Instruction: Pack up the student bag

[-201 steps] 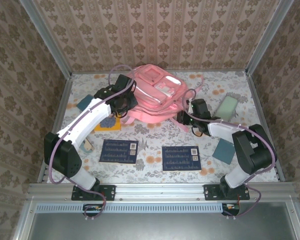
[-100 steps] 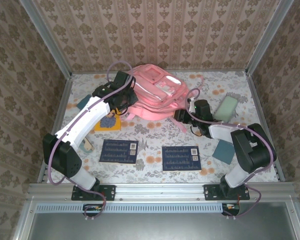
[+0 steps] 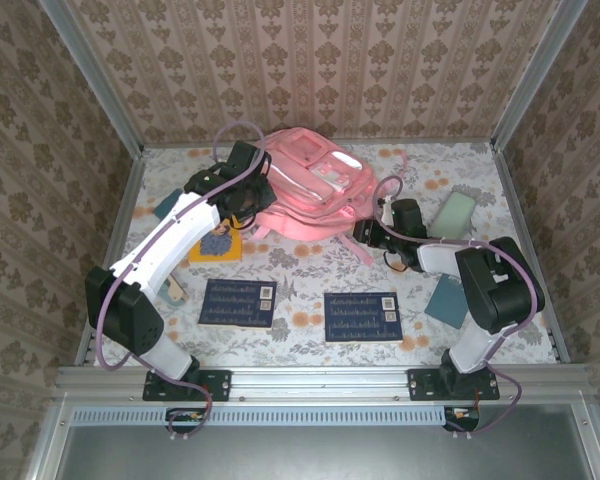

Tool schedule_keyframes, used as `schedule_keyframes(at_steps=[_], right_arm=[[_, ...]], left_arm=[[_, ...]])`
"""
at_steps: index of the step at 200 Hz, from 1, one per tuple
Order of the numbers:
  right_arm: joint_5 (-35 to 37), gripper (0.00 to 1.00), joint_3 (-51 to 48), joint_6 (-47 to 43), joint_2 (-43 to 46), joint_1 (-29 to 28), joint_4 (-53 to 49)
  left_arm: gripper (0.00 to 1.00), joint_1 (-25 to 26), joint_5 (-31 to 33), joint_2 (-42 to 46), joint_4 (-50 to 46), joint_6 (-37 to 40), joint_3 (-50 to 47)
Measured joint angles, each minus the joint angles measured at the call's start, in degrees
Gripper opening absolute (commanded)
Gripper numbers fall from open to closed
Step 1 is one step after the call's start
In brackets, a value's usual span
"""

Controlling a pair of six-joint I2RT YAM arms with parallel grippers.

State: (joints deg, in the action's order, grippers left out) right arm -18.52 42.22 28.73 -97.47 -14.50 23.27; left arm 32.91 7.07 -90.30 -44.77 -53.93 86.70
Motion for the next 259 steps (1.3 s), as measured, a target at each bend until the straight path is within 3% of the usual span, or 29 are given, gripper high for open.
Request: schedule_keyframes(at_steps=[69,93,131,168,183,209,259], right_arm=[[1.8,0.40,0.1,-2.8,0.9,0.4,-2.5],[2.5,0.33,0.1,-4.7,3.6,0.6,-4.9],[3.1,0.34,0.1,-6.3,5.6,0.6,-6.1],[3.1,0.34,0.1,-7.1,5.6,0.6,-7.8],[3.1,0.38,0.1,-7.5,5.6,0.6,-8.6],[3.7,0.62,1.6,-7.0,5.6,0.6,-11.6],[4.9,0.66,16.2,0.8,-2.4,1.3,-18.0]], left_arm=[[0.00,-1.1,-0.4,0.0,0.2,0.0,-0.3],[0.00,-2.3,-0.7,0.0,1.1,0.2,-3.5],[0.00,-3.9,-1.5,-2.2,1.3,0.3,-7.7],[0.00,-5.5,-1.6,-5.0,1.5,4.0,-7.9],[0.00,-7.3,-1.7,-7.3,1.2,6.7,-6.9],[0.00,-10.7,-0.4,-12.4,0.2,11.5,-3.3],[0.00,-12.3,0.4,-13.2,0.2,16.5,-2.7]])
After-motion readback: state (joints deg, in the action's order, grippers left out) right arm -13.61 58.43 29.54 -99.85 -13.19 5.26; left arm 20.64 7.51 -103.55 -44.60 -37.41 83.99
